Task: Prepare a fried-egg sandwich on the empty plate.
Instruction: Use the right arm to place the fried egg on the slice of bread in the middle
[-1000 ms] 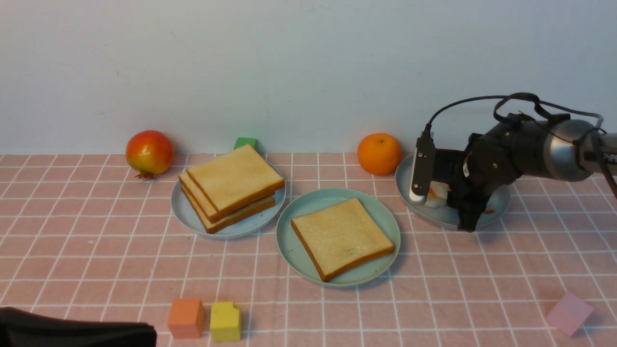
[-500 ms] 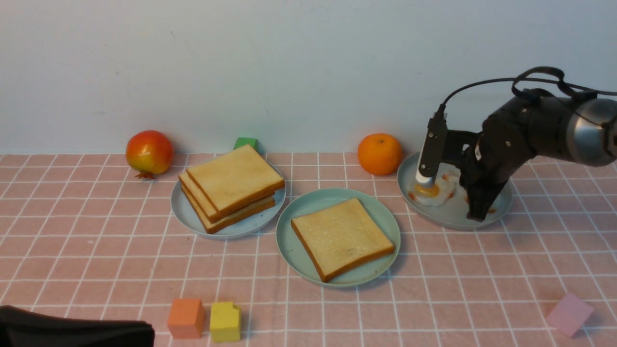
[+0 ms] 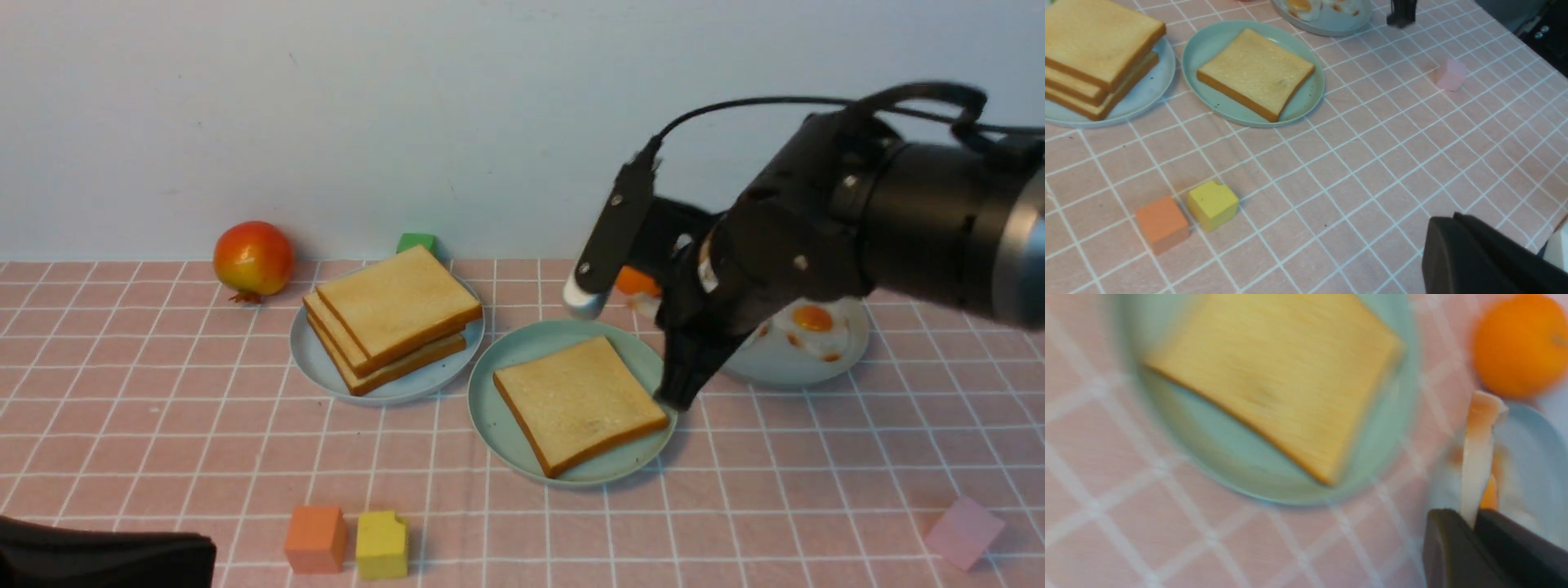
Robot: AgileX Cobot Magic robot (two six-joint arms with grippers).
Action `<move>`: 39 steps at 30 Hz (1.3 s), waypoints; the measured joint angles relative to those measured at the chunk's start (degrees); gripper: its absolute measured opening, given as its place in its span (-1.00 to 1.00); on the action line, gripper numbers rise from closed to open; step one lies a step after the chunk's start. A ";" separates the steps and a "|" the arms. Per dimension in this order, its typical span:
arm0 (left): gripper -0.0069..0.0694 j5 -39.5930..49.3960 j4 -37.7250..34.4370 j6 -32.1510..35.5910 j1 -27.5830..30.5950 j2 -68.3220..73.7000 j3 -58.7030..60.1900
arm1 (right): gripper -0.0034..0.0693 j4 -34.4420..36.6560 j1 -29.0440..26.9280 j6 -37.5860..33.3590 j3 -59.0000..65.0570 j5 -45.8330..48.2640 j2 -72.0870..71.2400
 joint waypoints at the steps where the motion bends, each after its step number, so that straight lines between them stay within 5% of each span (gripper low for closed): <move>1: -0.79 0.04 0.36 -0.07 0.00 0.00 0.00 | -0.67 -1.41 2.17 2.36 1.23 -1.37 0.55; 9: -0.79 0.06 1.25 -0.18 0.00 0.00 0.00 | -0.67 -19.58 6.13 18.50 2.57 -12.22 8.52; 16: -0.79 1.00 1.25 -0.18 0.00 0.00 0.00 | -0.67 -34.11 6.13 31.13 2.61 -12.43 13.72; 39: -0.79 1.35 1.25 -0.18 0.00 0.00 0.00 | -0.56 -33.04 10.68 33.71 2.61 -6.42 13.92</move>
